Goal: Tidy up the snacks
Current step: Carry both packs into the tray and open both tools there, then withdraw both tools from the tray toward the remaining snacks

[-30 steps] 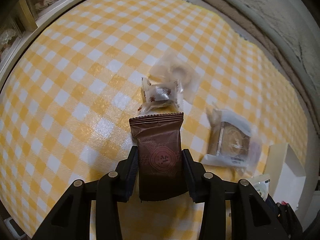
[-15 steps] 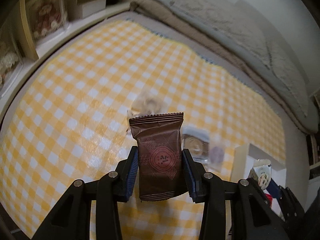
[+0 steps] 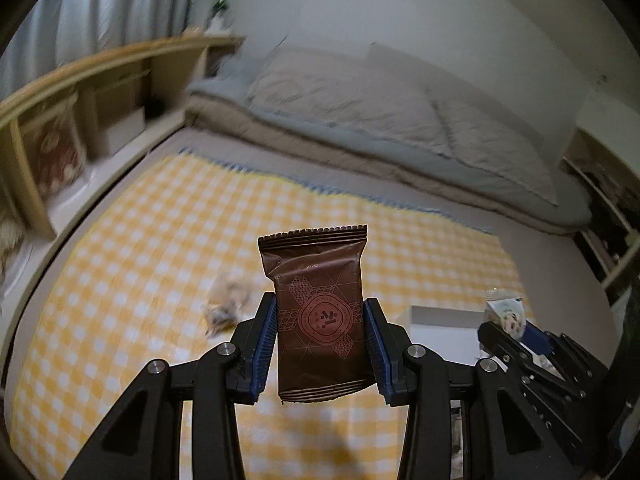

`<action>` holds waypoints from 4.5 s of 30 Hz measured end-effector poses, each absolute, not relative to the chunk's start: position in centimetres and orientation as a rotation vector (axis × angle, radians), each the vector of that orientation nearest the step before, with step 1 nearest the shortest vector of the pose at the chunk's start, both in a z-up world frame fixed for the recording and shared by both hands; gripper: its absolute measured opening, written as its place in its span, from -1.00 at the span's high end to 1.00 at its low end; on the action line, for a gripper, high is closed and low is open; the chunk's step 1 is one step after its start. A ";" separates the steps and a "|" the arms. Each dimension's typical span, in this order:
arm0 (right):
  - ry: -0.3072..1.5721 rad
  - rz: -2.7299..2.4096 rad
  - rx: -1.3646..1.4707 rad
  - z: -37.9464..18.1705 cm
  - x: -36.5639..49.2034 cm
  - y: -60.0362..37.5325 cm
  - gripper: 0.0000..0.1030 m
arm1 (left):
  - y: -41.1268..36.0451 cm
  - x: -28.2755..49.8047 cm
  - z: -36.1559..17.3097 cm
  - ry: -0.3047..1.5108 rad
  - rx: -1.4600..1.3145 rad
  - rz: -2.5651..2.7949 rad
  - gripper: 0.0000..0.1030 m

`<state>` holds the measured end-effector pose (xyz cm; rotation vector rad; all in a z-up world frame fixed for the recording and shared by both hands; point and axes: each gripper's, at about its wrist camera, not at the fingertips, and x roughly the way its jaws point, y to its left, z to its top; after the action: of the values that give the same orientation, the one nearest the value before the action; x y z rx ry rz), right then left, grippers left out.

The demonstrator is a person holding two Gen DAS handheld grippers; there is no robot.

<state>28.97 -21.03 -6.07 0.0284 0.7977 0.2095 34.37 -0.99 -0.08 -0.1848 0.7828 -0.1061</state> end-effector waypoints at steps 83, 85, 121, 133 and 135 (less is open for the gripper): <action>0.997 -0.156 0.214 -14.1 28.2 -44.5 -1.00 | -22.1 46.5 -13.8 1.042 0.012 -0.359 -1.00; 0.995 -0.166 0.208 -13.7 27.8 -44.2 -1.00 | -22.0 46.1 -13.3 1.034 0.018 -0.359 -1.00; 0.719 0.064 0.098 -1.1 24.6 -27.3 -1.00 | -1.1 31.9 0.9 0.726 -0.024 -0.184 -1.00; 0.763 0.193 0.023 -3.3 27.4 -19.0 -1.00 | 5.9 32.5 -0.6 0.774 -0.034 -0.056 -1.00; 0.774 0.217 0.036 -3.8 28.0 -17.9 -1.00 | 6.5 33.1 -1.1 0.784 -0.036 -0.049 -1.00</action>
<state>27.98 -17.89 -3.84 0.0362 0.7740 0.2167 33.05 6.48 -1.10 -0.0358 0.7836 -0.0488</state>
